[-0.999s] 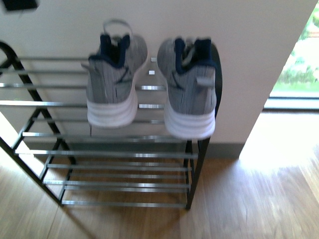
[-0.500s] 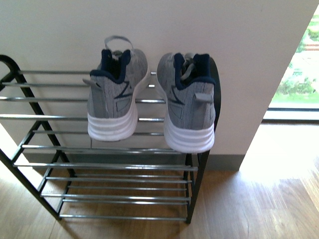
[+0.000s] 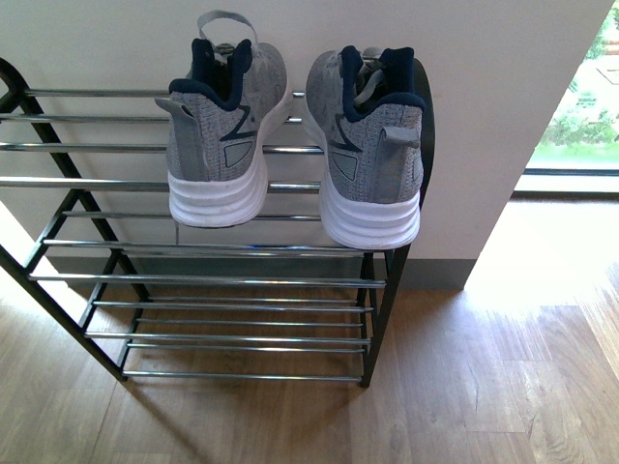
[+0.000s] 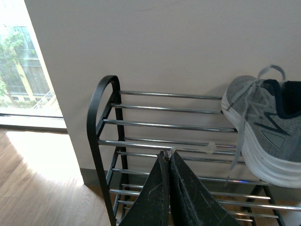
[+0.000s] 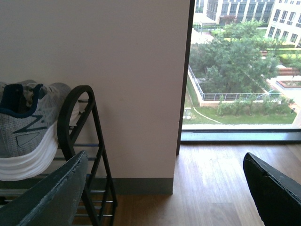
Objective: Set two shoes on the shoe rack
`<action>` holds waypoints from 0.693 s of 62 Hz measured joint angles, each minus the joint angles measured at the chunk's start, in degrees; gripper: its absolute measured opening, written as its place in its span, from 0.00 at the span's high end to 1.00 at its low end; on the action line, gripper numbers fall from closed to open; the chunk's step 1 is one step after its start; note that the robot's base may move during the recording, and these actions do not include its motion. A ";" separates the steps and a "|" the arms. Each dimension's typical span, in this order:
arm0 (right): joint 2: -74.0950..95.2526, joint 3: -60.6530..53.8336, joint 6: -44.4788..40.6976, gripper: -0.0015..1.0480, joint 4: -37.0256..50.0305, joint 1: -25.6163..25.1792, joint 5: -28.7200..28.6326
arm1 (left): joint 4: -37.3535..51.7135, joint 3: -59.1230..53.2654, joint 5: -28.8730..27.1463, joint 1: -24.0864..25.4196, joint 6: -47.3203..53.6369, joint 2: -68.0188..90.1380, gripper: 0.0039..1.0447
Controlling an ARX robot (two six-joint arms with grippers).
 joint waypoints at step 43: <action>0.00 0.00 -0.02 0.09 0.00 0.00 0.00 | -20.92 -0.09 0.09 0.04 0.04 -22.73 0.99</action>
